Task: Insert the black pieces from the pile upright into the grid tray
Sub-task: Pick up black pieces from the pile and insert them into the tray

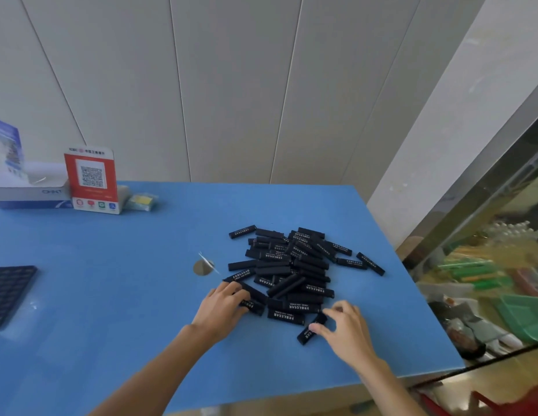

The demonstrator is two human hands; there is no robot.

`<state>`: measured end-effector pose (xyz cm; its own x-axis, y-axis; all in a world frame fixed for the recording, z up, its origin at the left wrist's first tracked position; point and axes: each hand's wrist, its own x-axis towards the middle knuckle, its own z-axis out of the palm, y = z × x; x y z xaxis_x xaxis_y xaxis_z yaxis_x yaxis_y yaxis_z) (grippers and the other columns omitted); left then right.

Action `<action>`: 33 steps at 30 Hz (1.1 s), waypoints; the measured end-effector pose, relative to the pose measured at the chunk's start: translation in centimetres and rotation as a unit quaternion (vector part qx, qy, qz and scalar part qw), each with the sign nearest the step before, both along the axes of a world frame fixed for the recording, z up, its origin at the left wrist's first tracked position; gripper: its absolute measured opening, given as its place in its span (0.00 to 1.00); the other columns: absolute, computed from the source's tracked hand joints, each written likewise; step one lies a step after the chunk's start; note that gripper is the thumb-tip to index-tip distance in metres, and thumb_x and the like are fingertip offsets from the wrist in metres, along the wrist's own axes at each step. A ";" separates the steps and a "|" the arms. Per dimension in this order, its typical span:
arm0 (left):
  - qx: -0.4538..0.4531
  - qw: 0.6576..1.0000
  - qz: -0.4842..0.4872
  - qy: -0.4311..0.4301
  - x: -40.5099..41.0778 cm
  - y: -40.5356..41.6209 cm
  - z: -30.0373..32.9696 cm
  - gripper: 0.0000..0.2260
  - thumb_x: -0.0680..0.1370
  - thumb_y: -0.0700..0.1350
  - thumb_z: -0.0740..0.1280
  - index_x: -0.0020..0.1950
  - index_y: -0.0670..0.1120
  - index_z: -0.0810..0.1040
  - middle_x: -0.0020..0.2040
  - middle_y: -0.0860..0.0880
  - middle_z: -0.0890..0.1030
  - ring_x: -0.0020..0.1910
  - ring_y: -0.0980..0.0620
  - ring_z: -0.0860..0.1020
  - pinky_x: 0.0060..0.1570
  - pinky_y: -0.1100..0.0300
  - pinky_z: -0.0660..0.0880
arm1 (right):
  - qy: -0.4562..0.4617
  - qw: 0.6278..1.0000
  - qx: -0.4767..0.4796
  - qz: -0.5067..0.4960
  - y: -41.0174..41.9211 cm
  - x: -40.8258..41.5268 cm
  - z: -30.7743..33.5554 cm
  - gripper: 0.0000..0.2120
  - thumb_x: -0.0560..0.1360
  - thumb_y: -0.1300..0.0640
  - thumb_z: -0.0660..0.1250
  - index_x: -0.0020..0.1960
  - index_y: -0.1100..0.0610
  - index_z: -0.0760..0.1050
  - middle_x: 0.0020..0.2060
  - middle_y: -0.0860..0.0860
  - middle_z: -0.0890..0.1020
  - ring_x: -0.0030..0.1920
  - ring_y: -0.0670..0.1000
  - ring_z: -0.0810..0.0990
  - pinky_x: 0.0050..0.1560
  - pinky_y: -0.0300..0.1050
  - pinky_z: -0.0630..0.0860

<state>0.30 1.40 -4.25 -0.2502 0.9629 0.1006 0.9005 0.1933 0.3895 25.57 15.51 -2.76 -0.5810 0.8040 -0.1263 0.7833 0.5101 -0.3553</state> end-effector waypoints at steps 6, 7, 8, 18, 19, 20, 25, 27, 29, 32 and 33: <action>-0.036 0.999 0.033 -0.017 1.7 -0.4 0.5 0.11 0.79 0.45 0.63 0.60 0.47 0.73 0.58 0.52 0.76 0.59 0.49 0.71 0.54 0.61 0.66 | 0.051 0.997 -0.061 -0.009 0.7 0.5 0.3 0.18 0.66 0.40 0.72 0.50 0.49 0.76 0.49 0.43 0.72 0.55 0.47 0.68 0.53 0.40 0.66; -0.047 0.998 0.046 -0.022 2.1 -0.6 0.6 0.12 0.79 0.45 0.63 0.61 0.48 0.72 0.59 0.52 0.76 0.59 0.49 0.71 0.54 0.61 0.66 | 0.070 0.994 -0.081 -0.011 0.7 0.6 0.5 0.16 0.65 0.41 0.74 0.46 0.48 0.75 0.48 0.43 0.73 0.54 0.47 0.68 0.52 0.41 0.66; -0.057 0.996 0.062 -0.032 2.6 -0.8 0.8 0.12 0.79 0.45 0.63 0.62 0.48 0.72 0.59 0.52 0.75 0.60 0.49 0.71 0.53 0.60 0.67 | 0.092 0.990 -0.104 -0.012 0.7 0.7 0.6 0.15 0.65 0.44 0.75 0.44 0.49 0.74 0.47 0.44 0.74 0.52 0.47 0.69 0.50 0.41 0.67; -0.009 0.954 0.234 -0.188 7.9 -6.9 1.7 0.16 0.76 0.42 0.68 0.62 0.54 0.73 0.46 0.53 0.73 0.43 0.54 0.74 0.45 0.61 0.70 | 0.242 0.932 -0.260 0.071 -1.7 -1.1 3.9 0.09 0.69 0.59 0.74 0.43 0.54 0.74 0.39 0.52 0.81 0.38 0.44 0.76 0.39 0.29 0.70; -0.001 0.949 0.248 -0.197 8.0 -7.8 1.9 0.17 0.75 0.42 0.68 0.62 0.54 0.73 0.44 0.53 0.73 0.41 0.55 0.74 0.44 0.62 0.70 | 0.246 0.928 -0.267 0.084 -2.2 -1.8 4.1 0.09 0.70 0.59 0.74 0.44 0.53 0.74 0.39 0.51 0.81 0.39 0.44 0.77 0.39 0.29 0.71; 0.008 0.942 0.262 -0.208 8.1 -8.8 2.3 0.18 0.75 0.42 0.69 0.62 0.54 0.73 0.43 0.53 0.72 0.40 0.55 0.74 0.43 0.62 0.71 | 0.246 0.925 -0.273 0.096 -2.9 -2.5 4.4 0.08 0.71 0.59 0.73 0.44 0.51 0.74 0.40 0.50 0.81 0.39 0.44 0.77 0.40 0.30 0.71; 0.043 0.910 0.327 -0.253 7.1 -14.2 4.0 0.18 0.74 0.42 0.71 0.62 0.54 0.72 0.43 0.52 0.72 0.37 0.56 0.79 0.36 0.65 0.73 | 0.236 0.917 -0.280 0.160 -7.5 -6.1 5.7 0.08 0.74 0.59 0.69 0.49 0.48 0.74 0.41 0.49 0.79 0.42 0.44 0.77 0.43 0.31 0.72; 0.065 0.900 0.346 -0.257 6.3 -17.0 4.5 0.19 0.73 0.42 0.71 0.61 0.55 0.72 0.44 0.53 0.73 0.36 0.58 0.79 0.36 0.62 0.75 | 0.231 0.913 -0.280 0.185 -9.9 -8.0 5.9 0.08 0.75 0.58 0.68 0.50 0.47 0.74 0.40 0.49 0.79 0.43 0.44 0.78 0.42 0.31 0.72; 0.073 0.890 0.359 -0.270 5.7 -18.5 4.9 0.20 0.73 0.41 0.72 0.58 0.59 0.70 0.45 0.55 0.75 0.35 0.58 0.79 0.37 0.60 0.77 | 0.227 0.911 -0.285 0.193 -11.3 -9.3 5.9 0.09 0.75 0.59 0.68 0.51 0.46 0.74 0.41 0.49 0.80 0.44 0.44 0.79 0.43 0.33 0.73; 0.092 0.874 0.378 -0.292 3.6 -22.9 5.4 0.20 0.73 0.40 0.71 0.58 0.58 0.71 0.44 0.54 0.78 0.34 0.58 0.79 0.38 0.61 0.77 | 0.222 0.906 -0.288 0.219 -15.5 -13.2 6.3 0.11 0.76 0.61 0.67 0.51 0.45 0.74 0.41 0.48 0.82 0.44 0.43 0.79 0.44 0.33 0.73; 0.104 0.868 0.383 -0.298 2.7 -24.4 5.5 0.20 0.73 0.40 0.72 0.59 0.55 0.72 0.43 0.53 0.79 0.33 0.58 0.79 0.39 0.60 0.77 | 0.221 0.904 -0.288 0.227 -17.0 -14.5 6.4 0.12 0.76 0.61 0.67 0.50 0.44 0.74 0.40 0.48 0.82 0.44 0.44 0.80 0.44 0.34 0.73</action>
